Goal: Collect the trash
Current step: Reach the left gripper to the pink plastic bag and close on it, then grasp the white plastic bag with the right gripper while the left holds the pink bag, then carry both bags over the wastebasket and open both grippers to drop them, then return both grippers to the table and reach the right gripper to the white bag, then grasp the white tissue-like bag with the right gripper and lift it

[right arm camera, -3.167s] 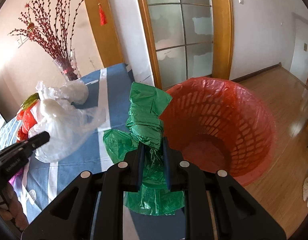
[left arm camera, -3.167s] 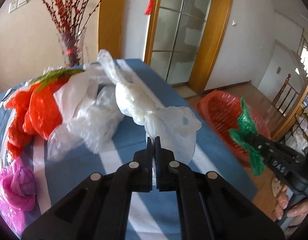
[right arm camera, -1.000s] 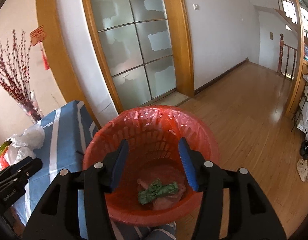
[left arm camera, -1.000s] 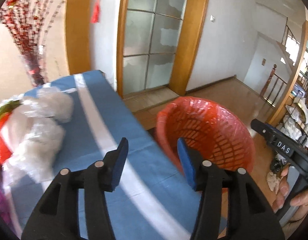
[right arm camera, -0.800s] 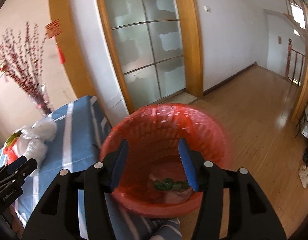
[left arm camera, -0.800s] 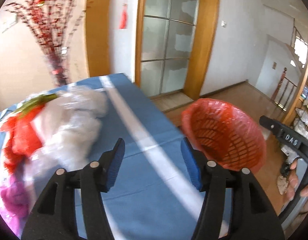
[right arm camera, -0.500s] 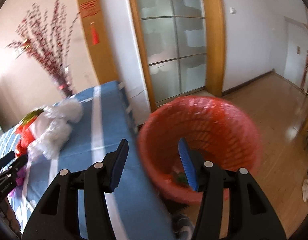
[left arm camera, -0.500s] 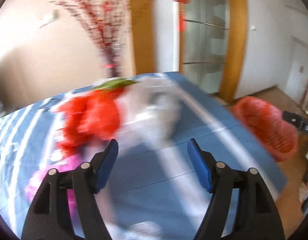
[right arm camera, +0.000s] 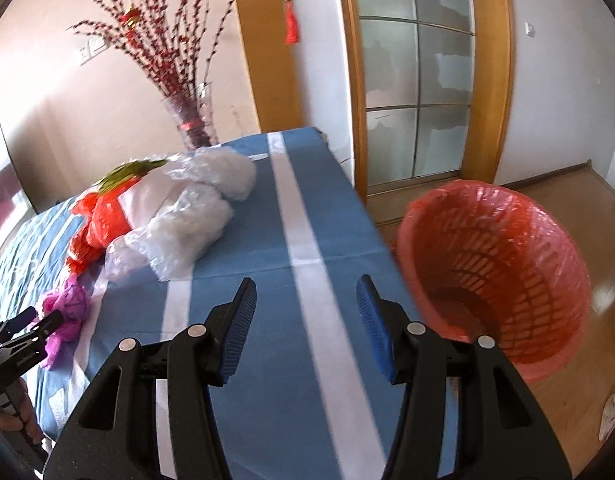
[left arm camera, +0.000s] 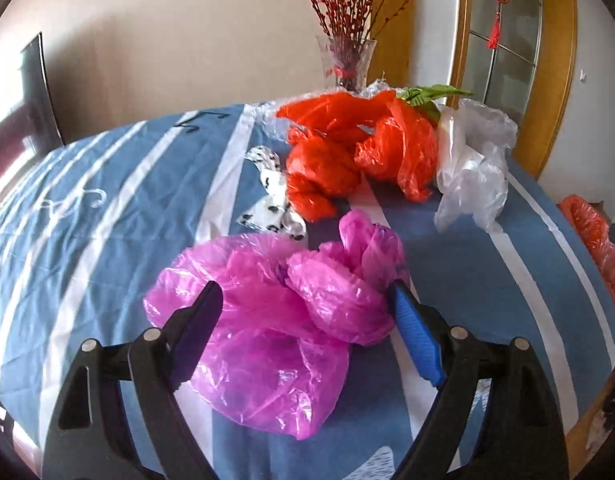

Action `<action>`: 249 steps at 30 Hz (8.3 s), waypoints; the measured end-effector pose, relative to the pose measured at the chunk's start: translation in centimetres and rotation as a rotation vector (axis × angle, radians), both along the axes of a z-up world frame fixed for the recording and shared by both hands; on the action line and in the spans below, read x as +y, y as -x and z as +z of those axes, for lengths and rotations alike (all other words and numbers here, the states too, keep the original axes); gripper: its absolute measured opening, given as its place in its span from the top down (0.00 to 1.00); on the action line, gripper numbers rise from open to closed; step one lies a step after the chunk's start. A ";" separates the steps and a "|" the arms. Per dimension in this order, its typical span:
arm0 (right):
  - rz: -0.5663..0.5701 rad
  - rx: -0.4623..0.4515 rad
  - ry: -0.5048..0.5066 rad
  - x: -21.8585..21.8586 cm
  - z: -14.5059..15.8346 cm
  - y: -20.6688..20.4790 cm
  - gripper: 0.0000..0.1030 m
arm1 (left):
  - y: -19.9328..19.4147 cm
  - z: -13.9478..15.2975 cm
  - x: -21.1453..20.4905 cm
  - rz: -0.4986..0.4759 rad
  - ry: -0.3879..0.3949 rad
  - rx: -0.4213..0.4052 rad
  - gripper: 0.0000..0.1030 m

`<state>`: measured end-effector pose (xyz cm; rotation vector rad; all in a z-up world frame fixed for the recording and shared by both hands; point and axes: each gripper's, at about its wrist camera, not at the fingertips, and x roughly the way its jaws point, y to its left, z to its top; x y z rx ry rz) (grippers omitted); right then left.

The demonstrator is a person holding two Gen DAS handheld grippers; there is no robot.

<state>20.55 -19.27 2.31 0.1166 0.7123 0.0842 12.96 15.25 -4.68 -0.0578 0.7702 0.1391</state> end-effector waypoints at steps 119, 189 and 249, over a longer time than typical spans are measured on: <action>-0.331 0.045 -0.055 -16.8 -1.9 0.8 0.93 | -12.6 3.0 -33.8 -0.637 0.332 0.032 0.58; 0.148 0.057 -0.156 7.2 -0.1 -6.3 0.48 | -4.1 3.0 0.0 0.068 0.029 -0.090 0.17; 0.122 -0.006 -0.034 1.9 1.1 -1.4 0.97 | -13.4 2.6 -4.8 -0.108 0.123 -0.015 0.51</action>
